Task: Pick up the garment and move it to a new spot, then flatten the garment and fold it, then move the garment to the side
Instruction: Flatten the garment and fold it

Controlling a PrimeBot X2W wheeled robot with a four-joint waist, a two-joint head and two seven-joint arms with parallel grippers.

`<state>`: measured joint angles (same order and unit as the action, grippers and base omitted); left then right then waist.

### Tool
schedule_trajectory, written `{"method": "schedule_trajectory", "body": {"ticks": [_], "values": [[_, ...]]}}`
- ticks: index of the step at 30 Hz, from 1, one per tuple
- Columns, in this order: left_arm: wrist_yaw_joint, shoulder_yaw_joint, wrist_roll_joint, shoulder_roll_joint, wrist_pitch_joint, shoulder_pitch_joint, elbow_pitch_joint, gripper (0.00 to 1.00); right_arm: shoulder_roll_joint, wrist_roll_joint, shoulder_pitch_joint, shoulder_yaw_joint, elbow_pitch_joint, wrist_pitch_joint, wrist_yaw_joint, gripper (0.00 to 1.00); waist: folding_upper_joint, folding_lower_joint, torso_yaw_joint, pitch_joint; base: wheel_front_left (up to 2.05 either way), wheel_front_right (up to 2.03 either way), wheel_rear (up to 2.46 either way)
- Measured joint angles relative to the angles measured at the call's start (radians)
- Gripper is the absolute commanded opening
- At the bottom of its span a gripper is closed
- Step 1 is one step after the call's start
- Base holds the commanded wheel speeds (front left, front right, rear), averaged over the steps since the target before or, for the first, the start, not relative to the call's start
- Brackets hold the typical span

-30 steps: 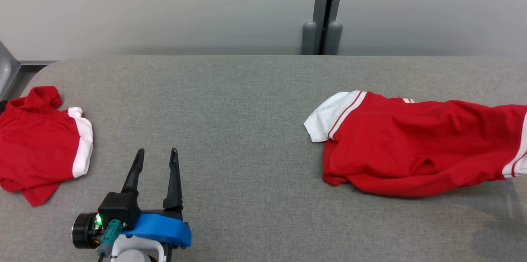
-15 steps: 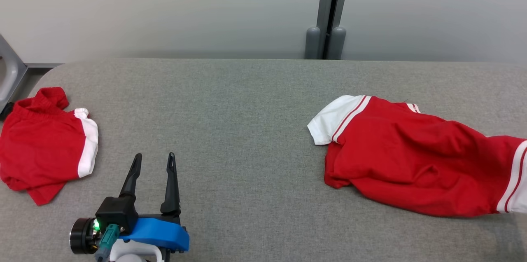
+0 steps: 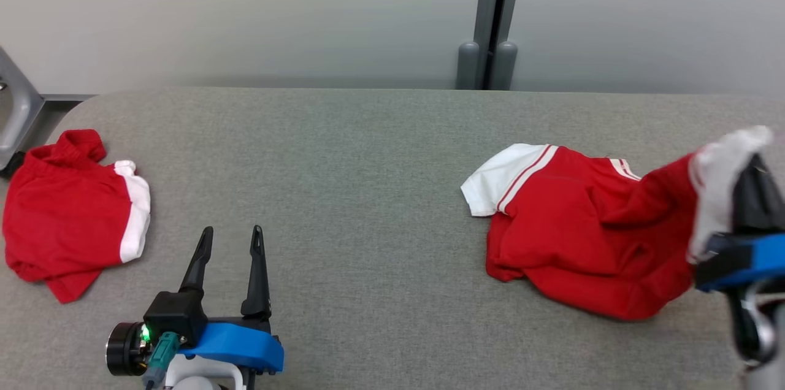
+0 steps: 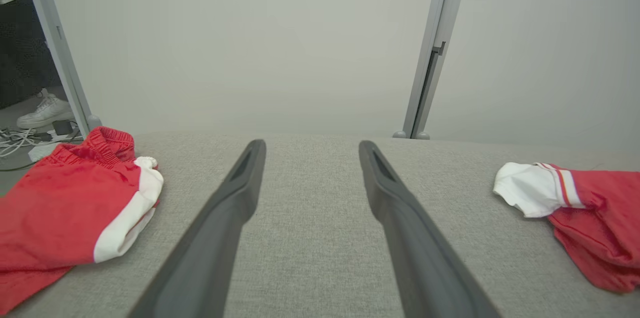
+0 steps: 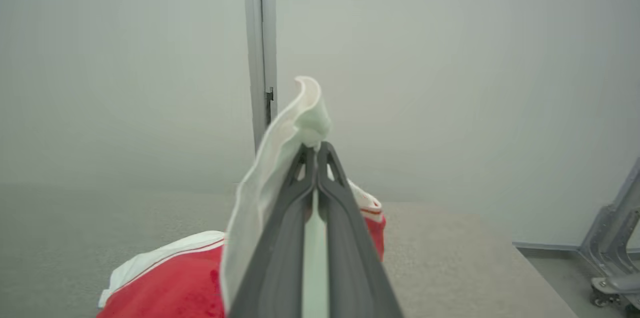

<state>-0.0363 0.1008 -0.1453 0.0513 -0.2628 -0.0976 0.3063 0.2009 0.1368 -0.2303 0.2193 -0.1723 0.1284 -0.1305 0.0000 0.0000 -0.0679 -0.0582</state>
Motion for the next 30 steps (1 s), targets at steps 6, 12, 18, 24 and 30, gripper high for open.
{"method": "schedule_trajectory", "body": {"ticks": [6,12,18,24,30], "values": [[0.001,0.008,-0.005,0.0,0.0,-0.009,0.001,1.0,-0.049,0.018,-0.124,-0.261,-0.054,0.018,0.0,0.0,0.0,0.0,-0.045,0.0,0.0,0.0,0.0],[0.01,0.029,-0.023,0.0,0.0,-0.023,-0.001,1.0,-0.108,0.037,-0.222,-0.502,-0.172,0.055,0.0,0.0,0.0,0.0,-0.11,-0.009,0.0,0.0,0.0],[0.02,0.049,-0.04,0.0,0.0,-0.036,-0.002,1.0,-0.145,0.078,-0.302,-0.726,-0.345,0.099,0.0,0.0,0.0,0.0,-0.175,-0.037,0.0,0.0,0.0],[0.027,0.061,-0.049,0.0,0.0,-0.038,-0.001,1.0,-0.152,0.191,-0.311,-0.984,-0.39,0.123,0.0,0.0,0.0,0.0,-0.204,-0.054,0.0,0.0,0.0],[0.031,0.06,-0.05,0.0,0.0,-0.038,-0.001,1.0,-0.152,0.265,-0.297,-1.182,-0.416,0.13,0.0,0.0,0.0,0.0,-0.199,-0.058,0.0,0.0,0.0]]}}
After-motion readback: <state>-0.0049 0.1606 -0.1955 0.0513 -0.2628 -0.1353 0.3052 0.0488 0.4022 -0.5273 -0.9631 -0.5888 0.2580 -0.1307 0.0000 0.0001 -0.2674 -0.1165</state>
